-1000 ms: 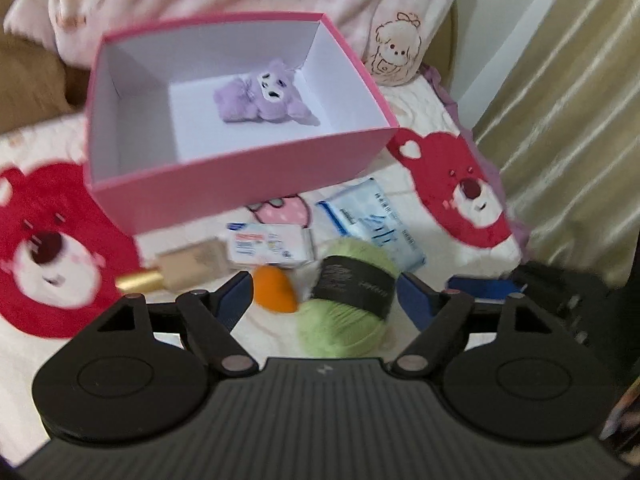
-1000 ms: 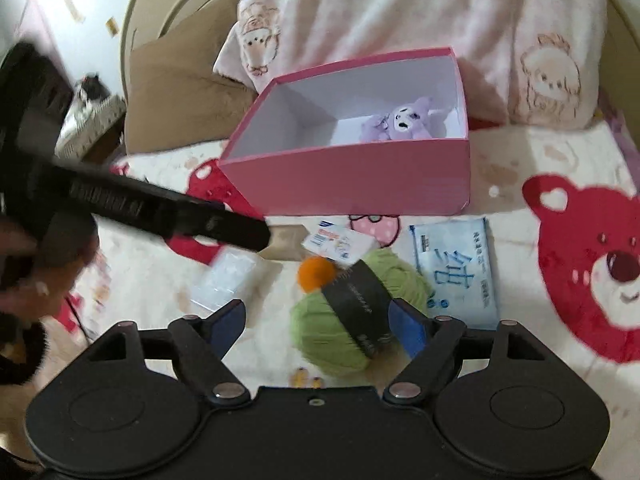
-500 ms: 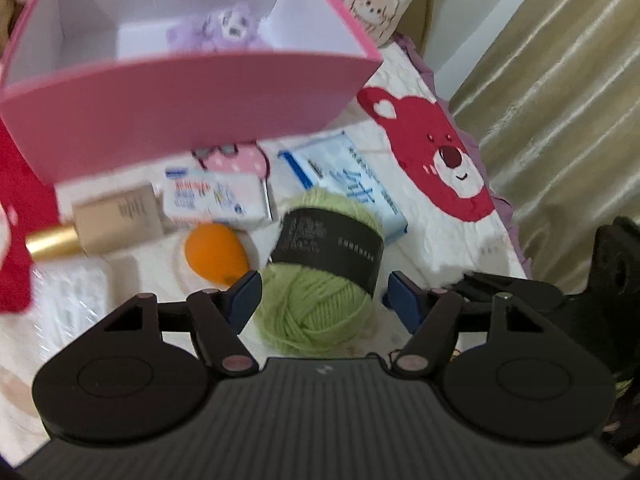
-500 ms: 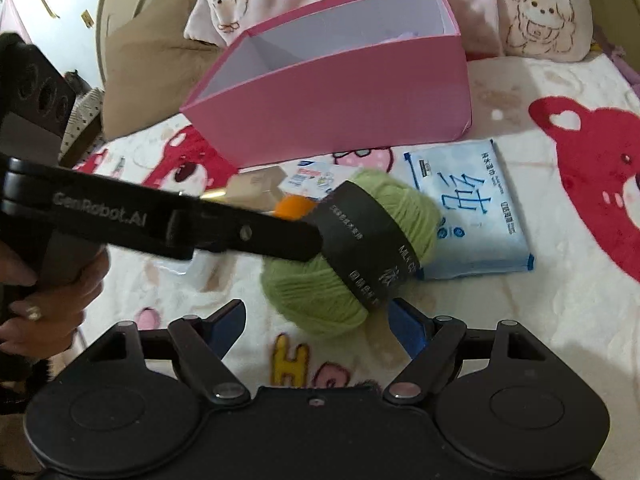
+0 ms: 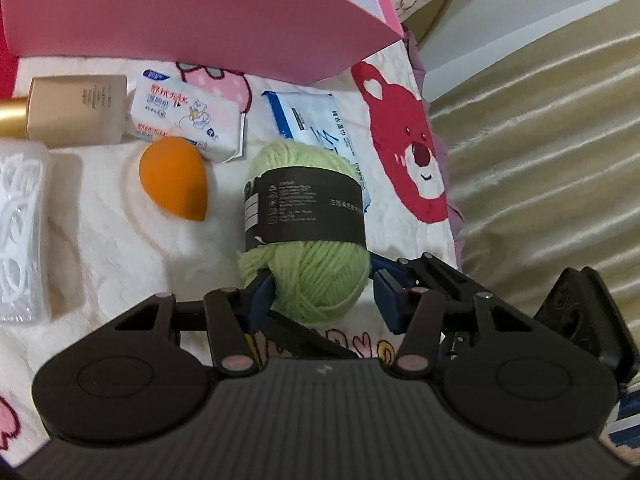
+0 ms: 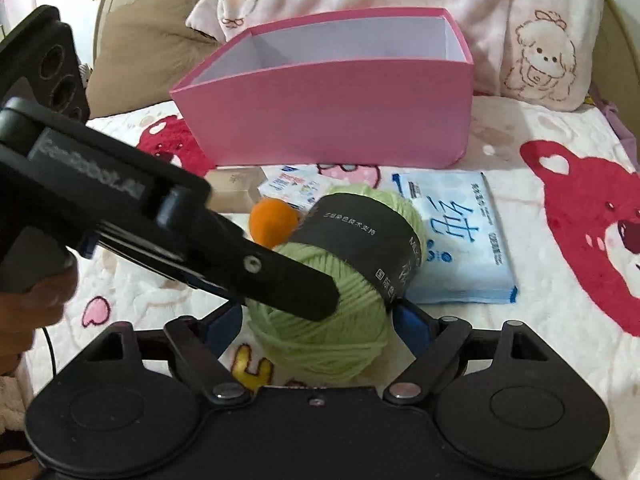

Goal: Organize objects
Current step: 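Close both grippers around the green yarn ball and lift it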

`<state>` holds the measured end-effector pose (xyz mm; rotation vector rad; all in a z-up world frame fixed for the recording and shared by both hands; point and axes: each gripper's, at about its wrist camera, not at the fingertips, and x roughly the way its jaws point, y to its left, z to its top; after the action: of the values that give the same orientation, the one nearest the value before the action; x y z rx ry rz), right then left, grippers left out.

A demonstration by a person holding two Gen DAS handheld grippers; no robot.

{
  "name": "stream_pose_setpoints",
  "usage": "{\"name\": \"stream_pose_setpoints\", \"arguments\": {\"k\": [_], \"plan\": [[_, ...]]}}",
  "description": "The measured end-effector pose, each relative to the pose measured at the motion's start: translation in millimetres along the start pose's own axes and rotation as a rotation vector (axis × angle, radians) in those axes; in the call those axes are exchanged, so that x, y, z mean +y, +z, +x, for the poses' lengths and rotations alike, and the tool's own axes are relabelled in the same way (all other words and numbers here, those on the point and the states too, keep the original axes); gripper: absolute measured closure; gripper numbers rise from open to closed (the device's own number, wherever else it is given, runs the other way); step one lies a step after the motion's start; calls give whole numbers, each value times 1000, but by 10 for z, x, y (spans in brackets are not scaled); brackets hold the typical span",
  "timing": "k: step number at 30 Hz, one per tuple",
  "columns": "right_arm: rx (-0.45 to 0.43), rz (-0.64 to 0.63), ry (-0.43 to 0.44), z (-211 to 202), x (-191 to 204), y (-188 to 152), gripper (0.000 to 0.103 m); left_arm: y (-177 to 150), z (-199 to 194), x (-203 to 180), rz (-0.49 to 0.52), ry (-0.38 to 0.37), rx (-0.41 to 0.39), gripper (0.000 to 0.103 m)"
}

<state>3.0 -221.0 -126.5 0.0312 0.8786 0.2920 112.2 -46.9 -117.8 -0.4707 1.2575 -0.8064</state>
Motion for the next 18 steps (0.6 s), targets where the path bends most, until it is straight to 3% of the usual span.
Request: {"name": "stream_pose_setpoints", "arguments": {"k": [2,5,11,16,18], "plan": [[5,2,-18,45,-23,-27,17,-6,-7,-21,3,50,-25,51],[27,17,-37,115,-48,-76,18,-28,-14,-124,106,140,-81,44],[-16,-47,-62,47,57,-81,30,-69,106,-43,92,98,-109,46],[-6,-22,-81,40,57,-58,38,-156,98,-124,133,114,-126,54],[-15,-73,-106,12,137,-64,39,-162,69,-181,141,125,-121,56]]}}
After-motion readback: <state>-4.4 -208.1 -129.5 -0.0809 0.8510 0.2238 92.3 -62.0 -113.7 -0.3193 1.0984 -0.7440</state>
